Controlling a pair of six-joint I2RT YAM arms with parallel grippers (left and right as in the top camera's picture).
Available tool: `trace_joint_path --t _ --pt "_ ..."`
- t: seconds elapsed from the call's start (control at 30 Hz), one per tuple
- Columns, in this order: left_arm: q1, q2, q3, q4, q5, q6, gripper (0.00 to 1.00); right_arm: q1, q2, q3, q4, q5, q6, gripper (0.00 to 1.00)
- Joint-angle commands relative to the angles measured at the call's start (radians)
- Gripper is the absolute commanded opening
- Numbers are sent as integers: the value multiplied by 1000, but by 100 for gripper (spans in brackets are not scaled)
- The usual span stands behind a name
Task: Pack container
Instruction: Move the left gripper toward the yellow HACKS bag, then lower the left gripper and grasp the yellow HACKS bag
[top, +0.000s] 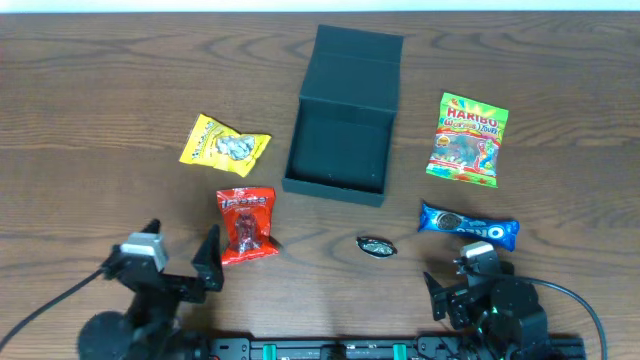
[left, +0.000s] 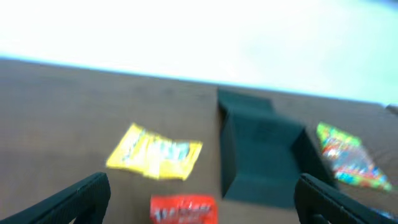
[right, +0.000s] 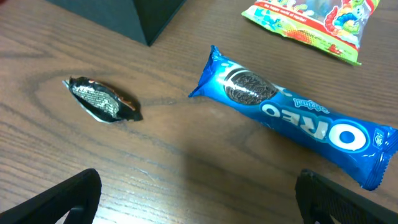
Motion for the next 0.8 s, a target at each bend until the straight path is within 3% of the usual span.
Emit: trace_joint_path --t 0.0,0.17,0.3,0.4,0.57,0.67,0.77 --pt "6 139 92 3 18 0 95 -7 -3 9 -5 -4 -5 99" --pt "6 497 285 -61 22 -1 95 -7 -3 9 -5 -4 -5 99" --pt "6 774 454 -146 172 -1 95 -7 -3 9 -5 -4 -5 99" --pt "6 905 486 -195 307 -3 95 -7 -3 9 -5 -4 -5 99" --pt "6 1045 484 -139 315 -12 95 -7 -3 9 -5 -4 -5 99" --pt "6 1097 486 -117 226 -108 95 -7 -3 9 -5 -4 -5 99" --pt "6 1148 510 -131 76 -315 95 -7 -3 9 -5 -4 -5 99"
